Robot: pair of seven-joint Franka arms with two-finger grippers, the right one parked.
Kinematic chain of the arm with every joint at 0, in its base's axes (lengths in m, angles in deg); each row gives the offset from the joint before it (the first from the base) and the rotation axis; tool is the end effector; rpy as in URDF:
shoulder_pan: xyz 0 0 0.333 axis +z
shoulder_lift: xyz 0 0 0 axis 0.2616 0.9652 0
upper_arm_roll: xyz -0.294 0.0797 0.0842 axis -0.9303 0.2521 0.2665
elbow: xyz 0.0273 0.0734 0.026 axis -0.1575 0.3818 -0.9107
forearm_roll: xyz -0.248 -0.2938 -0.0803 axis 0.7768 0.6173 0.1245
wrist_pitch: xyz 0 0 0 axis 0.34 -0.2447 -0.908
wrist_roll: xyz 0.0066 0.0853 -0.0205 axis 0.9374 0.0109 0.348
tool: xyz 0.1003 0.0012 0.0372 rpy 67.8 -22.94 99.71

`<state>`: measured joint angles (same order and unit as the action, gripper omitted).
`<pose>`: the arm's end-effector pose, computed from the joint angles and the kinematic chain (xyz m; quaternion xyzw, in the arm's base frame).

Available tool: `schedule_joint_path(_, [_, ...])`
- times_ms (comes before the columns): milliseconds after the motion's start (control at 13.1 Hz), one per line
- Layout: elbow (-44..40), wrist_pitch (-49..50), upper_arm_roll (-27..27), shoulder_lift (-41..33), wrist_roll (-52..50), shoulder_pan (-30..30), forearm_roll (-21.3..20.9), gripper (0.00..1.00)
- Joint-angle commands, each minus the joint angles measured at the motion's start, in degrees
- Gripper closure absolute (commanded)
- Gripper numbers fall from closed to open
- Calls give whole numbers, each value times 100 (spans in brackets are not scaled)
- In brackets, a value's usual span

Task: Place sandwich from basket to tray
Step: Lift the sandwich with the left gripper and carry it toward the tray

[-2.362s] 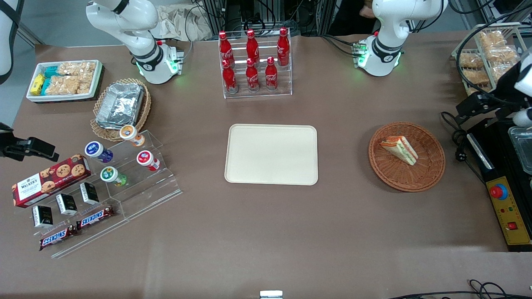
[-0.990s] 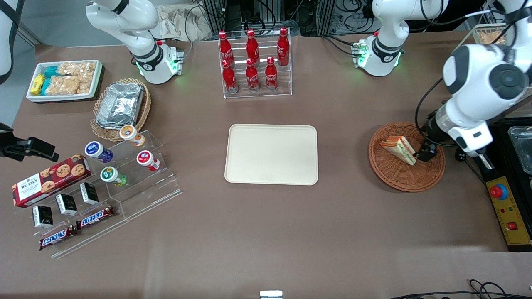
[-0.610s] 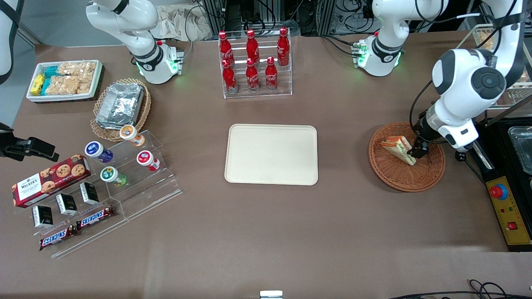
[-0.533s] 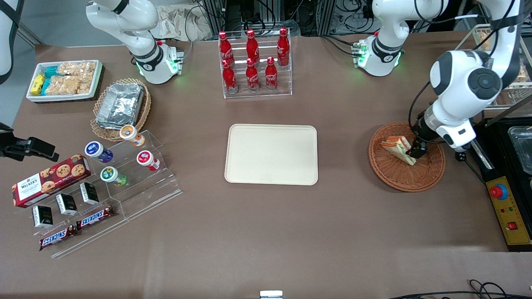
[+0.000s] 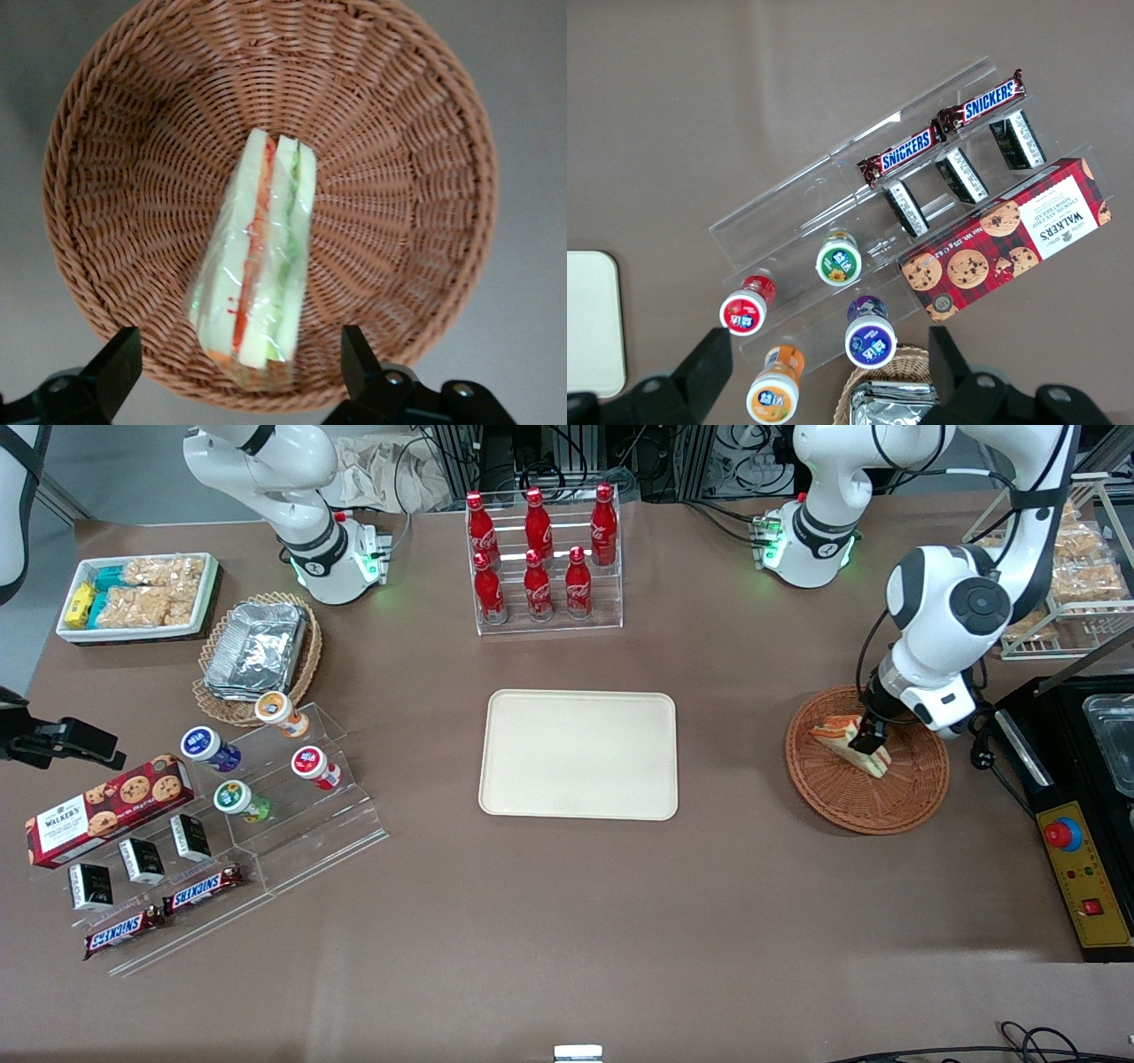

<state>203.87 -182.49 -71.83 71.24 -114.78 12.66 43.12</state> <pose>0.4504 -0.0274 0.2913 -0.8232 -0.5673 -0.0189 0.0125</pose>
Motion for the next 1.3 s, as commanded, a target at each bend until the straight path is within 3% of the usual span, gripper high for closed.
schedule_joint_path(0, [301,-405,14,92,14,22,-360,0])
schedule_joint_path(229, [468,-844,225,346,93,22,-738,0])
schedule_joint_path(305, [469,-1002,234,487,93,22,-843,8])
schedule_joint_path(381, [469,-1125,242,584,93,22,-879,31])
schedule_joint_path(457, [460,-1170,242,620,93,22,-897,76])
schedule_joint_path(533, [442,-1170,242,620,93,22,-897,100])
schedule_joint_path(914, [302,-935,277,384,294,13,-888,100])
schedule_joint_path(1219, [-373,873,216,-372,1050,-48,-871,100])
